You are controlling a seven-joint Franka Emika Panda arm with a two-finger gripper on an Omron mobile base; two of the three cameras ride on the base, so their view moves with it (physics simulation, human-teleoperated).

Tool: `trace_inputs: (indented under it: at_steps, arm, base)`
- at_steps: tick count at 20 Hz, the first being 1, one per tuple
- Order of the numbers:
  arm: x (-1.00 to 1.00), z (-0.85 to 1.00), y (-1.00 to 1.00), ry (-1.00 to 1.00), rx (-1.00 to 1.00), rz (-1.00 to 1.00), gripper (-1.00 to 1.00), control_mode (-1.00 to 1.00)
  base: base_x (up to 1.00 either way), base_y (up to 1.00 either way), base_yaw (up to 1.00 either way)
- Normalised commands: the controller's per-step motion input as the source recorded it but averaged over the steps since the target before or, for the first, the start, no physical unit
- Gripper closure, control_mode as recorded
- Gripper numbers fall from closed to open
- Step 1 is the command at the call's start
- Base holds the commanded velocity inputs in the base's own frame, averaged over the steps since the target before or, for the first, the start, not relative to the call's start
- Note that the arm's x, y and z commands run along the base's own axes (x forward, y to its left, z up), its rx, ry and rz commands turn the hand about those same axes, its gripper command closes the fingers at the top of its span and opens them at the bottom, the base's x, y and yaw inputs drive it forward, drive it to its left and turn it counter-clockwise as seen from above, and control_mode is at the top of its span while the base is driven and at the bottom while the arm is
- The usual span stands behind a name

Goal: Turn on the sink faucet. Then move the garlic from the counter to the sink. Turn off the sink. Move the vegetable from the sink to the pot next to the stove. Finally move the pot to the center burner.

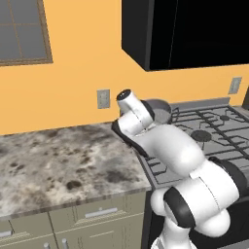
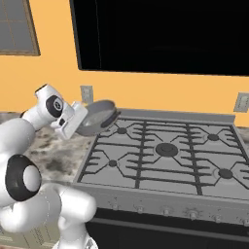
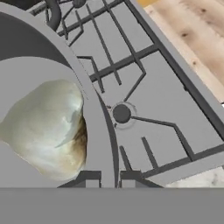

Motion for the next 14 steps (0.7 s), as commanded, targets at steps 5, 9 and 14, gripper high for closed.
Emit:
trace_inputs:
  at_steps: [5,9,14]
  arm:
    - [-0.34,-0.08,-0.79,-0.04,0.14,-0.29,1.00,-1.00]
    - [-0.36,-0.18,-0.83,-0.07,0.17,-0.24,1.00,-1.00]
    - [-0.09,-0.01,-0.84,-0.01,0.14,-0.17,1.00,-1.00]
  base:
    - [0.00,0.00,0.00]
    - [0.00,0.00,0.00]
    - [0.00,0.00,0.00]
